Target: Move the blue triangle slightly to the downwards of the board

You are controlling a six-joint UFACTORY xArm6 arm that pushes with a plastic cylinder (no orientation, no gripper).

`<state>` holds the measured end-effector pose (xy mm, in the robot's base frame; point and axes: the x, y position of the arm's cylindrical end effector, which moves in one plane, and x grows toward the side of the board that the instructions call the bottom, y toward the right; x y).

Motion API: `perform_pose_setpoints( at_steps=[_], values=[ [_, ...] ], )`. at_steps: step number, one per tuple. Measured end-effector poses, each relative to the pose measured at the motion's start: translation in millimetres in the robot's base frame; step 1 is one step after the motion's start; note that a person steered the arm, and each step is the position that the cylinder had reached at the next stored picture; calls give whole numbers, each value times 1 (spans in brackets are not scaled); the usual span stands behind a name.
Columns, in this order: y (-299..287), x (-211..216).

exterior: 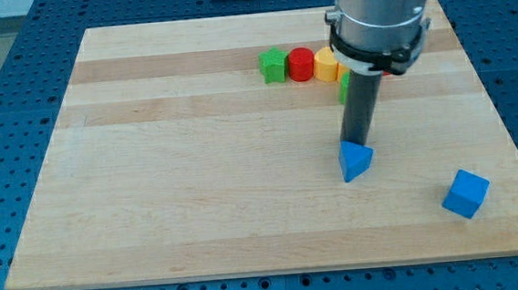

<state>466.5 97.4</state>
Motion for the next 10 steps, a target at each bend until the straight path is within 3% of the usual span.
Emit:
perform_pose_setpoints(
  at_steps=[1,3,6,10],
  values=[
    [-37,-4],
    [-54,1],
    [23,25],
    [-18,7]
  ],
)
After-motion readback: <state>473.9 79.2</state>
